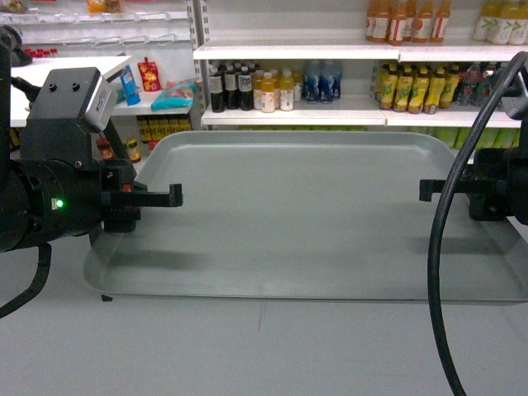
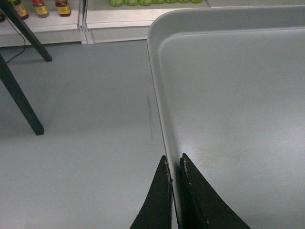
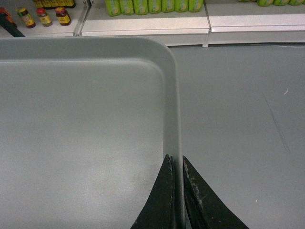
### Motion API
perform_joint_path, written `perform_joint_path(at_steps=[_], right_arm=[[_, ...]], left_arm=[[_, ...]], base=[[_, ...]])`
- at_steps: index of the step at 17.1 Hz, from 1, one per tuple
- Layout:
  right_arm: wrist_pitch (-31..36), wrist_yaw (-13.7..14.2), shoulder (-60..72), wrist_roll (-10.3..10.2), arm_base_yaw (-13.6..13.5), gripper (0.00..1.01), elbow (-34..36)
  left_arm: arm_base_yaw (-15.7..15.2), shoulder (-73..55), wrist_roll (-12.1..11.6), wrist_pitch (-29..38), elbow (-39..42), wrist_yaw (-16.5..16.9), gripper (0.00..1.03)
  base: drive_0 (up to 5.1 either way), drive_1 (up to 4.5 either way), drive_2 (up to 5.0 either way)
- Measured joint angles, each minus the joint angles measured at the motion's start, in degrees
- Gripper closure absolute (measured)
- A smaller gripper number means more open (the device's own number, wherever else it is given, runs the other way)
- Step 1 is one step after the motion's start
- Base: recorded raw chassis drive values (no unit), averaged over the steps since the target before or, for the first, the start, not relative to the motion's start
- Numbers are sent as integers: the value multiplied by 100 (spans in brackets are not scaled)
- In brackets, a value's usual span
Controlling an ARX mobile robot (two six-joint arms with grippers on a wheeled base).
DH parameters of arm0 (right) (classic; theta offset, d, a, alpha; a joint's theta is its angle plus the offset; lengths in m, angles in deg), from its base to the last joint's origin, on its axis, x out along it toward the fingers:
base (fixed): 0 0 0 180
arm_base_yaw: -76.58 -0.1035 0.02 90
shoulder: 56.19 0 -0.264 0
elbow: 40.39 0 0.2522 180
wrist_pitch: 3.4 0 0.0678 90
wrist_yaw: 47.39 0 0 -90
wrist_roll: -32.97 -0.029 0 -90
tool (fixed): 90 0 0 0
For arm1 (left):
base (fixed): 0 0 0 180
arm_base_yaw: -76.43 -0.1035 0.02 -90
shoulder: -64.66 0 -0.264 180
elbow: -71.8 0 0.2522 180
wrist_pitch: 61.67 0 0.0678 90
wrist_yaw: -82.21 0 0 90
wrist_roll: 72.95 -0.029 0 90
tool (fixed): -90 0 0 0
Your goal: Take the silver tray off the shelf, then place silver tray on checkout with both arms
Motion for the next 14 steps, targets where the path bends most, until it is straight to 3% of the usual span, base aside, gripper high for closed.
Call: perform_joint_path(at_steps=[14], right_arm=[[13,-4,2,4,0,98,-2]], left_arm=[[9,0,-2,13,-2,2,100]], base=[[-479,170,335]])
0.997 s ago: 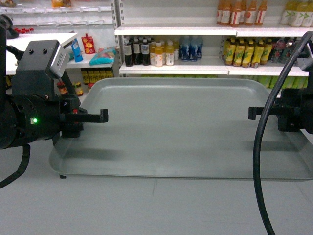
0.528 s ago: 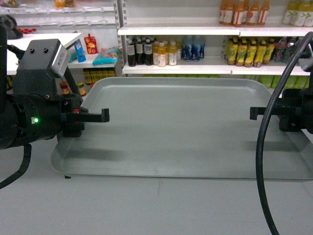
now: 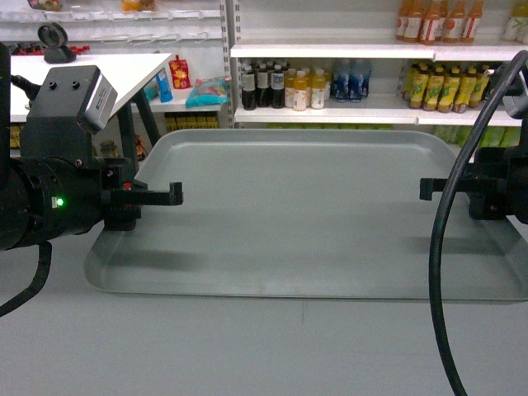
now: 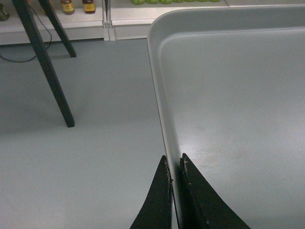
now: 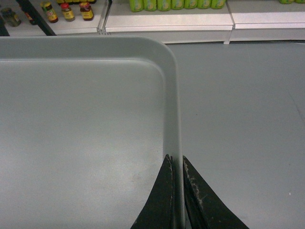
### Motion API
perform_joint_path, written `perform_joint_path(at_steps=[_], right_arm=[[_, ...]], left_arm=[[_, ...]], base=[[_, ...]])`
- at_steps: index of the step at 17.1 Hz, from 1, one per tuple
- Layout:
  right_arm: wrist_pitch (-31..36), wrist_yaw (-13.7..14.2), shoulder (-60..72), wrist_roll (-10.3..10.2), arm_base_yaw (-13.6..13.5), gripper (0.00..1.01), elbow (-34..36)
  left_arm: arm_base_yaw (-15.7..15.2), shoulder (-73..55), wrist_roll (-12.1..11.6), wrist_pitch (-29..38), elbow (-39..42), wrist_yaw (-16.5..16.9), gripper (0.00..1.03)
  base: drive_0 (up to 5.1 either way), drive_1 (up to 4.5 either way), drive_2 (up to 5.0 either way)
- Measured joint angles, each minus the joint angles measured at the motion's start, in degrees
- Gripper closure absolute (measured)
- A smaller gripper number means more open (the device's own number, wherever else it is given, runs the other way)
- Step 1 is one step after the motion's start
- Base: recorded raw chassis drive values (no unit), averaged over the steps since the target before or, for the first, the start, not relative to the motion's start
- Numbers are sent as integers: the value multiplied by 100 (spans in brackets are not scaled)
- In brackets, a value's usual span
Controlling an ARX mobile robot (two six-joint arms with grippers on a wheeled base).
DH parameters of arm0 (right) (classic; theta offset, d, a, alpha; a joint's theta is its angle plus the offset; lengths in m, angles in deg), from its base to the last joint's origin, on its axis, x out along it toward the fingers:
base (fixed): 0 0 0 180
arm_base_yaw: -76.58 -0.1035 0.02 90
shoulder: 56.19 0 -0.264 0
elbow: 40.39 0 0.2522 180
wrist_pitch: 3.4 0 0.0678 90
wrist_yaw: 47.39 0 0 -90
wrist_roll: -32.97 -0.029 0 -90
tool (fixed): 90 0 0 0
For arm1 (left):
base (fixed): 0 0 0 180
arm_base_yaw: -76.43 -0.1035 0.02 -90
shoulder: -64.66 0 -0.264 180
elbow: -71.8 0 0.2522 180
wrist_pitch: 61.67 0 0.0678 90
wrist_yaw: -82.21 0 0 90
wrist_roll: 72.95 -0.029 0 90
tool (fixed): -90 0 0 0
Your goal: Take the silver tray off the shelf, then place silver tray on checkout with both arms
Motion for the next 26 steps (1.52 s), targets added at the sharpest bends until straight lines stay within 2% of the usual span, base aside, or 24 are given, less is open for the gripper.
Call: perform_joint_path(at_steps=[26], right_arm=[[-17,0,0,0,-2,98,4]], left_arm=[[-9,0,-4,-11,0,4,100]], base=[[-502,243,243]])
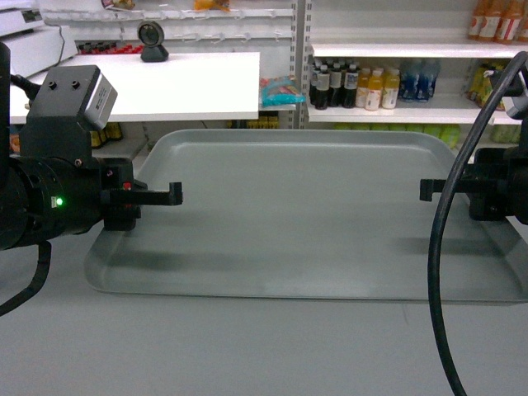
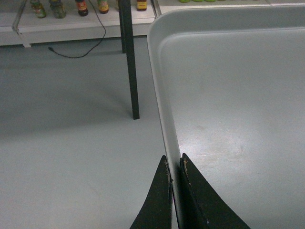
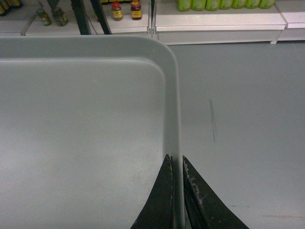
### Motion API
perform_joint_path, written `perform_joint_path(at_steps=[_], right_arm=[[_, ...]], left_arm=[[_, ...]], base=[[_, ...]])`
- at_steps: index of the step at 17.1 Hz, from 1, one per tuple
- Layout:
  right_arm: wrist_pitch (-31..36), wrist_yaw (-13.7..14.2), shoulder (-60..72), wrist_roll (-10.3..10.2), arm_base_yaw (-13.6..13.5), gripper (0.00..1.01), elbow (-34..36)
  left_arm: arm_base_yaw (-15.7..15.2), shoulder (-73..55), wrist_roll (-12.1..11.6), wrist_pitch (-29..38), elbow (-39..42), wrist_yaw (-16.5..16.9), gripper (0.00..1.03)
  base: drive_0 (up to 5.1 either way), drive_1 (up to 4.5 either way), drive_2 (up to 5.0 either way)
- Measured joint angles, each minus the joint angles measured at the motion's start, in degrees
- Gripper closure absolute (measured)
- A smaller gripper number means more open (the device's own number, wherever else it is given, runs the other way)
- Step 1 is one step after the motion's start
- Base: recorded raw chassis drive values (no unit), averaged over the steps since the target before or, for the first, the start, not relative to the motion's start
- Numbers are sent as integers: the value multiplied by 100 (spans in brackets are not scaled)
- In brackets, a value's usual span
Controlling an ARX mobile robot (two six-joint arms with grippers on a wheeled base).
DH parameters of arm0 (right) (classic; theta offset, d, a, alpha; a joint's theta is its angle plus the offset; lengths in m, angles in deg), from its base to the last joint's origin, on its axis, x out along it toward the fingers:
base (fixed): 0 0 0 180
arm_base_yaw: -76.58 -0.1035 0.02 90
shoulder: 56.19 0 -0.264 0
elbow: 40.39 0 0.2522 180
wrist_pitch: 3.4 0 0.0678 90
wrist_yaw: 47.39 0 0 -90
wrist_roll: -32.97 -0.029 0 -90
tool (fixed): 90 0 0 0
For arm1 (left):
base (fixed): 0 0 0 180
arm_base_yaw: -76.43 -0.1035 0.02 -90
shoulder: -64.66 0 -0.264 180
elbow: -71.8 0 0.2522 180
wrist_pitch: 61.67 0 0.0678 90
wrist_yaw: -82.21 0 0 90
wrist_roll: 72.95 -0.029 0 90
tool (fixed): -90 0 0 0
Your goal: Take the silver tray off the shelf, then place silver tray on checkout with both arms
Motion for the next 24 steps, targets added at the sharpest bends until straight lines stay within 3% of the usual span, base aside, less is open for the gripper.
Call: perform_joint_path(at_steps=[22,24], right_arm=[[15,-4,-2,2,2,98,-2],[-2,20,0,2,-9,98,0]], left_arm=[[4,0,0,-2,0,-4,100],[-31,0,-7,-26,2,0,100]], base=[[-498,245,245],[0,0,0]])
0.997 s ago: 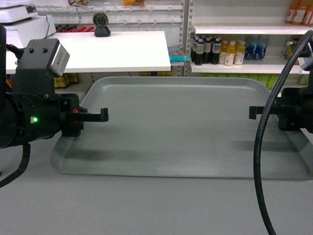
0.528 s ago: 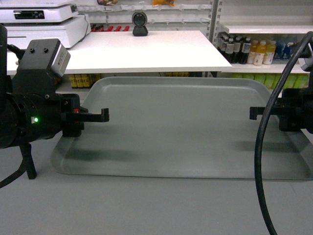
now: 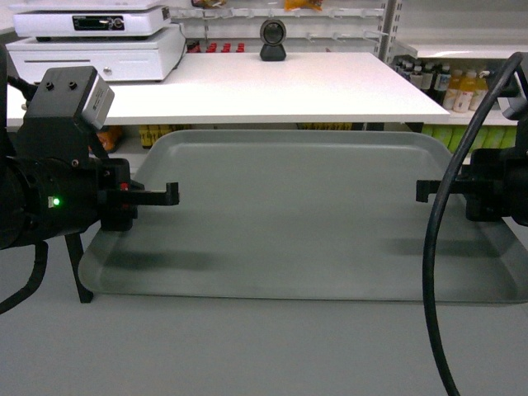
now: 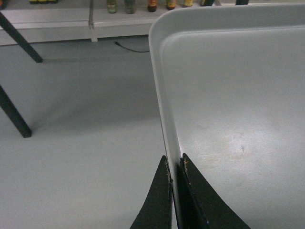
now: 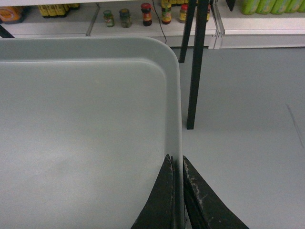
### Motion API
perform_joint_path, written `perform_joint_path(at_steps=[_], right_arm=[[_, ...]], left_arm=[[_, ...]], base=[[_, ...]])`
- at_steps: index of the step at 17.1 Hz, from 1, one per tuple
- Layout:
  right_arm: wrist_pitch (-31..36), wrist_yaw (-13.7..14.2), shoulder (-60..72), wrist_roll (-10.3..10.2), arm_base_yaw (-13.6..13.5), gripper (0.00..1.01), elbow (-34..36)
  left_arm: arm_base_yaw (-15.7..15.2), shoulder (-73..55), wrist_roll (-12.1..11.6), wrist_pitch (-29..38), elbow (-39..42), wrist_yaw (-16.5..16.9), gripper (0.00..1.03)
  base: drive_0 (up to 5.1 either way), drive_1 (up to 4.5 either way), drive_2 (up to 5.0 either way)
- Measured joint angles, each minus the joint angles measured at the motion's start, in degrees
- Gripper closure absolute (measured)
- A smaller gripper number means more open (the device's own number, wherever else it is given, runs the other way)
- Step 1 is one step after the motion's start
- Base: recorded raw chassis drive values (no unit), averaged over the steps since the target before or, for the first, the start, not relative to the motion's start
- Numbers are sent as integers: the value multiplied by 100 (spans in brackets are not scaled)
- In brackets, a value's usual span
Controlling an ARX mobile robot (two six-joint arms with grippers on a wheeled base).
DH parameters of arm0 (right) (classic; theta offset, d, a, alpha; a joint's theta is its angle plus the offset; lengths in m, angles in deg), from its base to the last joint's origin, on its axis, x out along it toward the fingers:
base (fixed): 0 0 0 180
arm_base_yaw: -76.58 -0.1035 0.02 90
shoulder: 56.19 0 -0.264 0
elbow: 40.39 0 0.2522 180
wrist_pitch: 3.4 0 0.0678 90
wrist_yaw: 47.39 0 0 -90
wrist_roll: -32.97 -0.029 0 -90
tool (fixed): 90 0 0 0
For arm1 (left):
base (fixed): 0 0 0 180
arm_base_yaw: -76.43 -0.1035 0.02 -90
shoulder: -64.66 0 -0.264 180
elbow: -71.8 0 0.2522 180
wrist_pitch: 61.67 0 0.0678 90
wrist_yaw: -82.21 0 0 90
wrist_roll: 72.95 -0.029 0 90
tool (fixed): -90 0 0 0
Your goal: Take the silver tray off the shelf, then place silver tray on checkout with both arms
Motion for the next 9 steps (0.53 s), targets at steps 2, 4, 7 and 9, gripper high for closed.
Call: perform_joint_path(at_steps=[2,4,7,9], right_arm=[[24,2,-2,-2,-26,98,-7],[13,4,0,0,-22,98,-2],[4,4,0,2,-11,98,-2],[4,2,0,2,11,98,-2]], left_arm=[[-26,0,-20,28,2,-2,100],[2,0,-17,7,4,0,100],[22,0,-17,24,4,-2,100],[22,0,-17,24,4,-4,100]], base=[[0,0,0],[0,0,0],[0,0,0],[0,0,0]])
